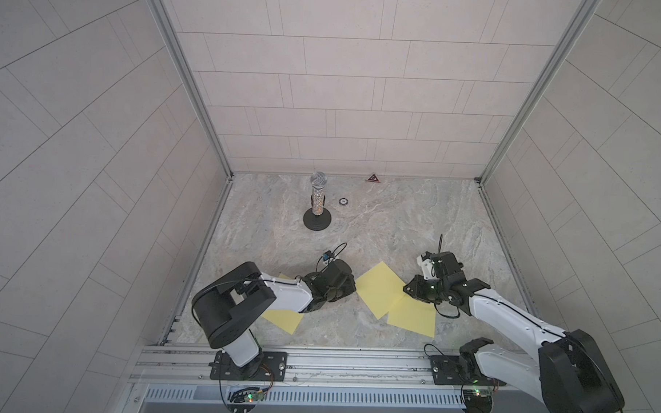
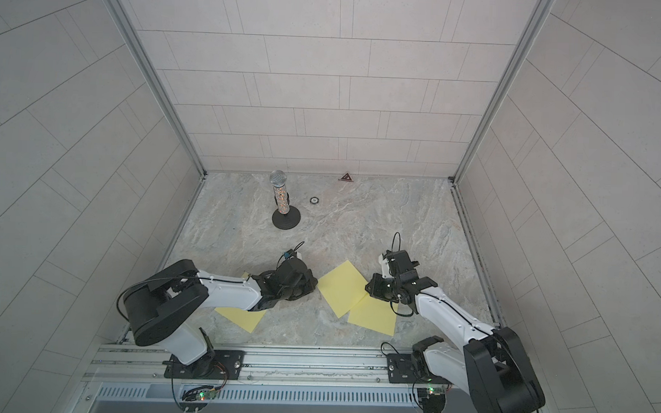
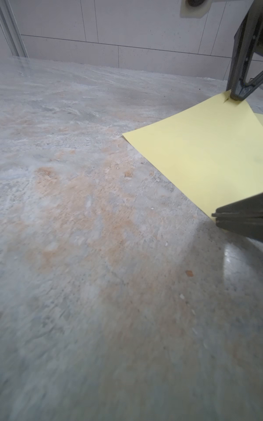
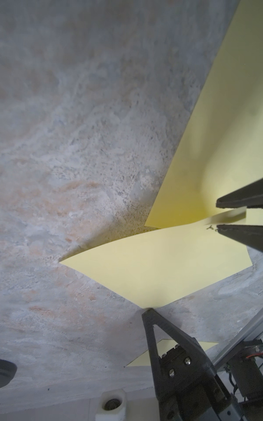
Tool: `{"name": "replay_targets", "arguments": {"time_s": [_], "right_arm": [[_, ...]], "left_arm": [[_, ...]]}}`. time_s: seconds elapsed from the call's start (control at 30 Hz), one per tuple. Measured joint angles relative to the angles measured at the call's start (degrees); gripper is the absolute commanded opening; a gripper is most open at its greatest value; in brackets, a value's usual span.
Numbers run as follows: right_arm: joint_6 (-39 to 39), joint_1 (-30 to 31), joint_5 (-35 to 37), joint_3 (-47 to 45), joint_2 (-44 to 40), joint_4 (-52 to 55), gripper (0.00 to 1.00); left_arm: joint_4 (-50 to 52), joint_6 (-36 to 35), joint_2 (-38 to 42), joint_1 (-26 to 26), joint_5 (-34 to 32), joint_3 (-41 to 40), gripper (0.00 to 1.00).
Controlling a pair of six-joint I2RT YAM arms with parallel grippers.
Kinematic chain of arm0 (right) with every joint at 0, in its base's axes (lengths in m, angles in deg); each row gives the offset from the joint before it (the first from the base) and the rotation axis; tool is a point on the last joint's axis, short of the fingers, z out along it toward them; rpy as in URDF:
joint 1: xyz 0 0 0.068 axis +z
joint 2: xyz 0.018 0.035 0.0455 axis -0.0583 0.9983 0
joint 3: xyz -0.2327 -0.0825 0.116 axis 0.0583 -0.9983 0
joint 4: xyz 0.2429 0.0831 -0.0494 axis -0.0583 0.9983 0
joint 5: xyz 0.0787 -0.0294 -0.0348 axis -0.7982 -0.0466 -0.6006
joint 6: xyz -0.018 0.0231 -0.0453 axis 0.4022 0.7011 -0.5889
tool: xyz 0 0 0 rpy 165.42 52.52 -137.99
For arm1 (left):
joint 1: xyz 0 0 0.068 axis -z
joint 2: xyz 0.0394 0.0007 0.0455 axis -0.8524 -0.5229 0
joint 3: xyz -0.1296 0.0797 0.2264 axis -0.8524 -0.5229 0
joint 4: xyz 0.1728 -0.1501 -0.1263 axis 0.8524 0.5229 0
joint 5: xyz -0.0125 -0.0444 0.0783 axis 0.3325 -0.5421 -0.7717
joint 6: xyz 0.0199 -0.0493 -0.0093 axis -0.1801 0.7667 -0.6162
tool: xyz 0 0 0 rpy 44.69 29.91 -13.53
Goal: Fold the square paper diagonally
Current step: Fold the paper at the center of the board.
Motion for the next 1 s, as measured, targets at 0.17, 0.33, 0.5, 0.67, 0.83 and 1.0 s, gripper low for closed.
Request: {"name": "replay_targets", "arguments": {"time_s": [0.17,0.33,0.5,0.67,0.83,1.0], "right_arm": [[-0.6,0.0,0.0,0.0,0.0,0.7,0.18],[-0.8,-0.1,0.0,0.0,-0.3,1.5,0.21],[-0.8,-0.4,0.4,0.0,-0.9,2.0,0.18],[-0.8,-0.5,0.9,0.0,-1.7,2.3,0.18],[-0.8,-0.8,1.1,0.0,-1.7,2.4,0.22],[-0.8,-1.0,0.9,0.0,-1.2,2.3,0.25]], "left_arm": [[-0.6,-0.1,-0.3,0.0,0.0,0.0,0.0],[-1.3,-0.2,-0.6,0.0,-0.1,0.0,0.0],[-1.5,-0.2,-0.6,0.0,-0.1,-0.1,0.0],[-1.8,-0.3,-0.6,0.0,-0.1,-0.3,0.0],[-2.1,-0.3,-0.7,0.0,-0.1,-0.4,0.0],[-2.2,-0.3,-0.7,0.0,-0.1,-0.4,0.0]]}}
